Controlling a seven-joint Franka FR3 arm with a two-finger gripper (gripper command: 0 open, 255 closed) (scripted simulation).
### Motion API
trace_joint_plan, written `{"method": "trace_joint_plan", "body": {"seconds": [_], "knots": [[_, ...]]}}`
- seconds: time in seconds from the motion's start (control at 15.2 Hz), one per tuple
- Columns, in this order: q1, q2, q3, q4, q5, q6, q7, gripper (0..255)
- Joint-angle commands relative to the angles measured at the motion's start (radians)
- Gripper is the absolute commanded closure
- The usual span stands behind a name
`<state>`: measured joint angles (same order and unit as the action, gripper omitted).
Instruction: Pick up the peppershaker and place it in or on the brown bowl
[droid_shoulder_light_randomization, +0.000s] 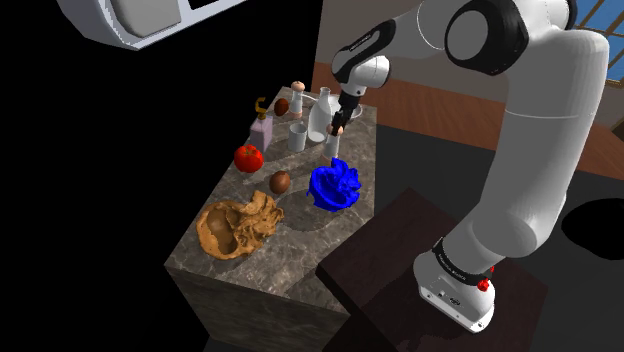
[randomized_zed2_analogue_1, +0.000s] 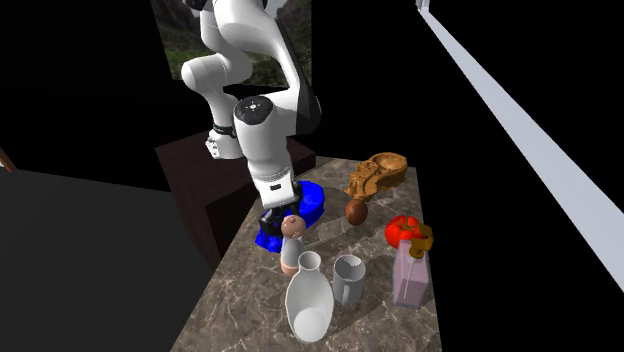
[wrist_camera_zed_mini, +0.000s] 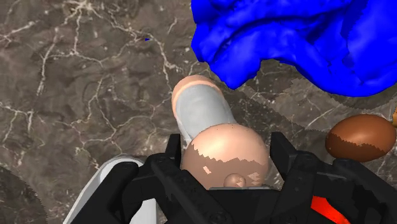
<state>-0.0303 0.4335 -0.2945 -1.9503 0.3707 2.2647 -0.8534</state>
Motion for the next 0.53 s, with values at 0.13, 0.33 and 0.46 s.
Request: {"method": "trace_joint_plan", "body": {"seconds": [0.13, 0.33, 0.46], "knots": [[0.005, -0.034, -0.01, 0.005, -0.019, -0.037, 0.016, 255], [0.01, -0.06, -0.016, 0.012, -0.034, -0.067, 0.029, 255], [0.012, -0.076, -0.02, 0.018, -0.043, -0.087, 0.037, 255]]}}
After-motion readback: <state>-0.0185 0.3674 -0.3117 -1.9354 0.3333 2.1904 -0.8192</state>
